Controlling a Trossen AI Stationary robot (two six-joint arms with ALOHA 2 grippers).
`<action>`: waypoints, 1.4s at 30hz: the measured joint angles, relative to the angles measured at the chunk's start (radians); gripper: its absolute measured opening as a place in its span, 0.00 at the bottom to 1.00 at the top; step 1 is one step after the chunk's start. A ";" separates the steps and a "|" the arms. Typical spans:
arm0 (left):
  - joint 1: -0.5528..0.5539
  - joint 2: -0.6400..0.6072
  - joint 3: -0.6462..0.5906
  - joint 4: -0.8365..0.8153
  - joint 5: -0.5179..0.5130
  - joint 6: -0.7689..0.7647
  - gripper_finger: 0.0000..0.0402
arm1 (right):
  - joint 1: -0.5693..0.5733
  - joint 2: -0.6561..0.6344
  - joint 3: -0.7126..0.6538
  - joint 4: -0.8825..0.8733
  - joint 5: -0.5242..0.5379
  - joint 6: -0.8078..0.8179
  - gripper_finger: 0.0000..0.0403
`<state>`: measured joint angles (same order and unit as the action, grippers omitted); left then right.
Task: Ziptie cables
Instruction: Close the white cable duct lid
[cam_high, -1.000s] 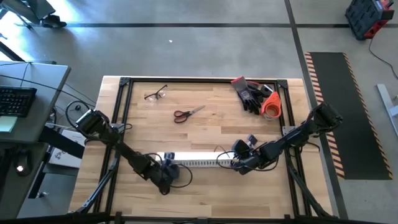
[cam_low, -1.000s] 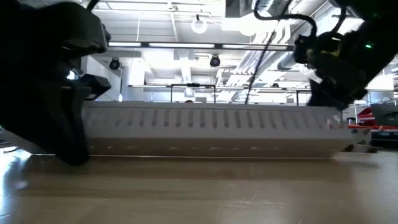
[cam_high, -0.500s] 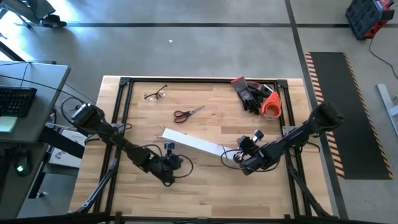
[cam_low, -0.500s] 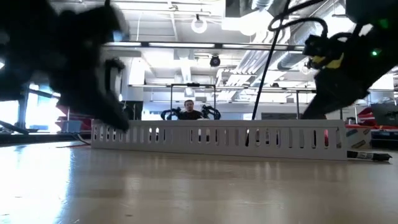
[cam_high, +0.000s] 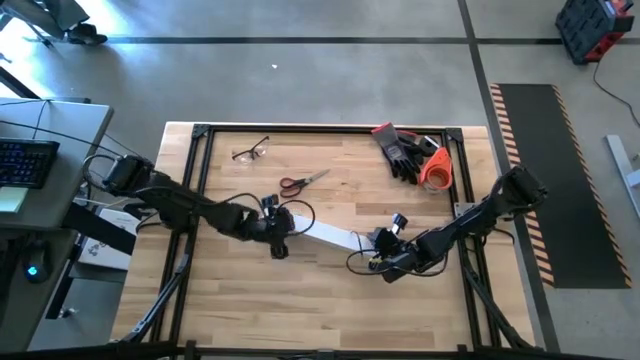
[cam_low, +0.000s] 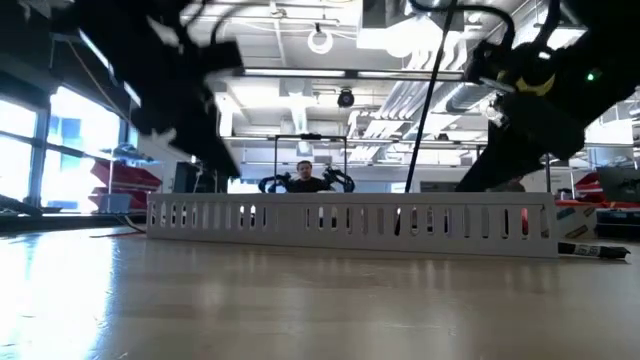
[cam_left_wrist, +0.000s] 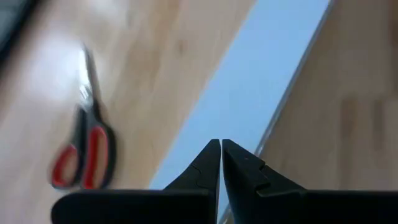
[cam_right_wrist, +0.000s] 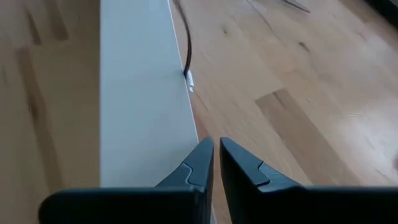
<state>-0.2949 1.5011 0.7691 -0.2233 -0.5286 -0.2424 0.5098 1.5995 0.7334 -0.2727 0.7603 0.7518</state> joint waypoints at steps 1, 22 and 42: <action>0.020 0.008 -0.022 0.016 0.027 -0.003 0.00 | -0.001 0.009 0.000 -0.005 -0.003 0.004 0.04; 0.085 0.032 -0.191 0.275 0.085 -0.177 0.00 | -0.236 0.046 -0.001 -0.070 0.004 -0.428 0.04; 0.071 -0.024 -0.199 0.288 0.071 -0.209 0.00 | -0.274 -0.119 -0.039 -0.047 -0.239 -0.385 0.04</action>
<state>-0.2237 1.4773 0.5701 0.0647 -0.4576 -0.4518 0.2359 1.4801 0.6941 -0.3197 0.5215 0.3665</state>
